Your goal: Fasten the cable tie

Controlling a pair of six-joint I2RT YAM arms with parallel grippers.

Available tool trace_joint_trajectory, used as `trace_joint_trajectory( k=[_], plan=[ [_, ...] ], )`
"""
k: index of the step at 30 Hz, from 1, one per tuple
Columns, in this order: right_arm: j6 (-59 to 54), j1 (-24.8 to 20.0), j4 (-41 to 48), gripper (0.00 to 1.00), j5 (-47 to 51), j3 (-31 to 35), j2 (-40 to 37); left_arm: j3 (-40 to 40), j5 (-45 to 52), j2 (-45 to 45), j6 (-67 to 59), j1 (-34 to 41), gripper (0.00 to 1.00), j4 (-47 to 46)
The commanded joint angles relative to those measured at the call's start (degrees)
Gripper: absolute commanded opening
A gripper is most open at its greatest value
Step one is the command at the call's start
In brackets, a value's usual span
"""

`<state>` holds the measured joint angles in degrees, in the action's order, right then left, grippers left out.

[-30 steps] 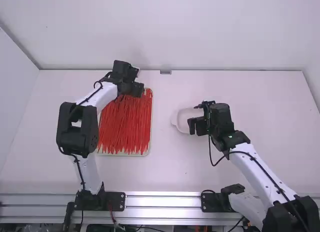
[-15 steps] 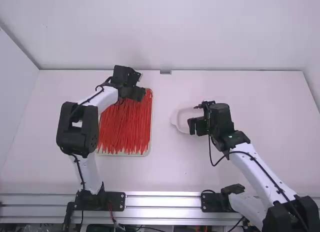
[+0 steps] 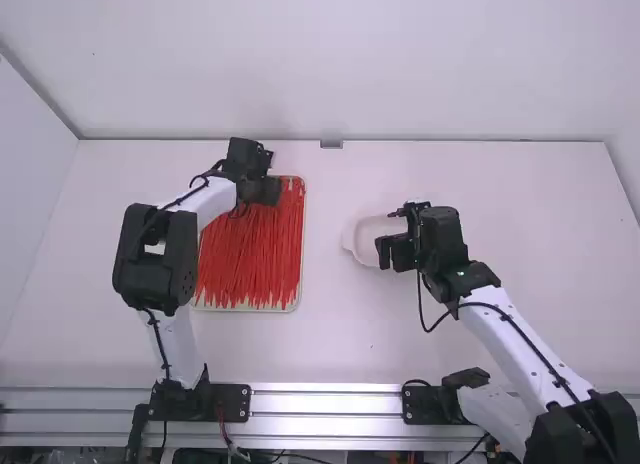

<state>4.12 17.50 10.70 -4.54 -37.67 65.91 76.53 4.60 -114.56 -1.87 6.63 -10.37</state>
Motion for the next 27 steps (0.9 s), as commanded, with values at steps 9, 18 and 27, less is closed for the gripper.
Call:
trace_joint_trajectory(
  k=[9,18,27],
  plan=[
    [-0.07,0.13,0.09,0.99,0.09,-2.01,0.42,-1.2,-1.07,-0.85,2.54,0.11,0.5,0.76],
    [-0.07,0.13,0.07,0.99,0.07,-2.01,0.42,-4.09,-1.09,-0.85,3.61,0.13,0.39,2.45],
    [-0.07,0.11,0.13,0.99,0.07,-2.01,0.42,-4.22,-1.2,-0.85,4.04,0.09,0.34,2.08]
  ],
)
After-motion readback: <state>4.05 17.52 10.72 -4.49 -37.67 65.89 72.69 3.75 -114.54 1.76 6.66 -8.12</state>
